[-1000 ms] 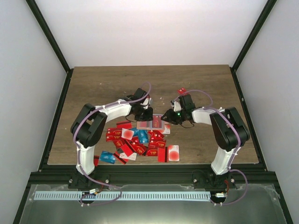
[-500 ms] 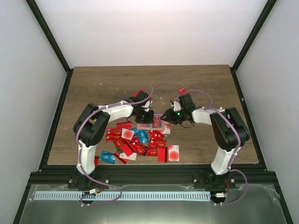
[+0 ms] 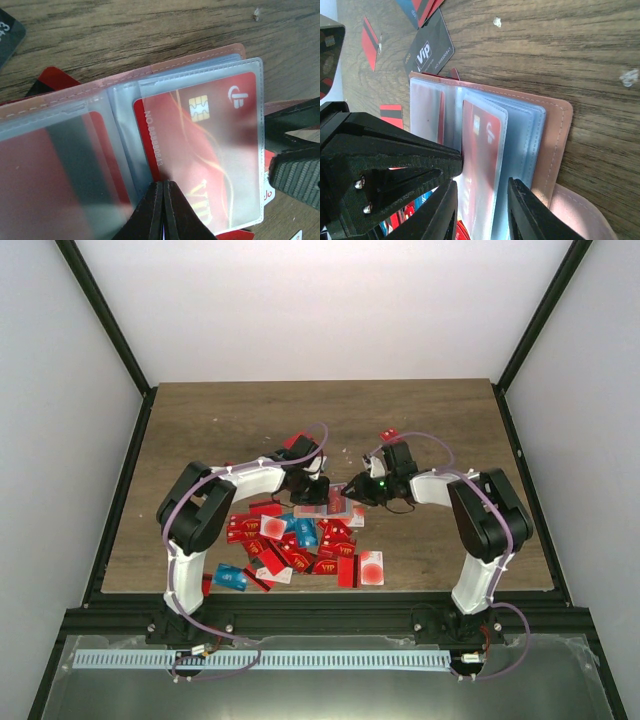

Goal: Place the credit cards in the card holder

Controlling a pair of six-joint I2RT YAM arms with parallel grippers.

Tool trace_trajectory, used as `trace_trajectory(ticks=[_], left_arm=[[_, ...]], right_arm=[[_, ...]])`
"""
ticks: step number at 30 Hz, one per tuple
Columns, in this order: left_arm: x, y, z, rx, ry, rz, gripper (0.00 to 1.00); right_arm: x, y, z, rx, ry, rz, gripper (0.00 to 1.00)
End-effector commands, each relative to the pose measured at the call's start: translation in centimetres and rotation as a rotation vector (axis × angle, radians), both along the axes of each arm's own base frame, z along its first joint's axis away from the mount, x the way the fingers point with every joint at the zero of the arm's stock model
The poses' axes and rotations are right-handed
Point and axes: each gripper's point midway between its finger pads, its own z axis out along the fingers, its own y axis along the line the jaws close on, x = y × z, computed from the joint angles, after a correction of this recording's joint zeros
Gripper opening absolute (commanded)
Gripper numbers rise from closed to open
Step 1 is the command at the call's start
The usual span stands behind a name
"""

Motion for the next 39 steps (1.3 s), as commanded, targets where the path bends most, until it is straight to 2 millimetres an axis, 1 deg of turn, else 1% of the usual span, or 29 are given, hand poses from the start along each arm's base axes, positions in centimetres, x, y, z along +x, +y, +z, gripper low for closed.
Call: trace_trajectory(ticks=[1,6,13,17,22,26,29,31,35,36,39], left_arm=[[-1.0,0.5,-2.1,0.039,0.036,-0.009,0.04],[-1.0,0.5,-2.1,0.038,0.036,-0.007,0.04],[-0.9,0.2,-1.7,0.020,0.033,-0.008,0.04],[-0.4,-0.1,-0.2,0.003,0.003,-0.005,0.04],[0.6,0.2,3.3,-0.015,-0.065,0.017,0.04],[1.1,1.6,5.4,-0.016,-0.105,0.049,0.05],[0.9,3.5,6.2,-0.013,-0.120,0.085,0.05],[0.8,5.2,6.5,-0.009,-0.129,0.120,0.05],[-0.5,8.3,6.6,0.003,-0.139,0.180,0.05],[-1.0,9.0,6.9,0.001,-0.146,0.191,0.06],[-2.7,10.6,6.6,0.012,-0.144,0.214,0.09]], right_arm=[[0.7,0.5,0.5,0.040,-0.007,0.010,0.30],[0.5,0.7,0.6,0.055,-0.003,0.021,0.29],[0.2,1.6,1.4,0.108,-0.003,0.060,0.29],[-0.1,2.2,1.7,0.123,0.000,0.081,0.29],[-0.1,3.2,2.3,0.120,-0.009,0.099,0.29],[-0.1,4.2,2.5,0.110,-0.008,0.112,0.29],[-0.1,5.2,2.5,0.104,-0.003,0.123,0.29],[-0.1,6.2,2.5,0.102,0.004,0.135,0.29],[0.1,9.0,2.8,0.108,0.002,0.176,0.29],[0.0,9.7,2.8,0.109,0.001,0.189,0.29],[-0.1,11.4,3.2,0.114,-0.004,0.222,0.30]])
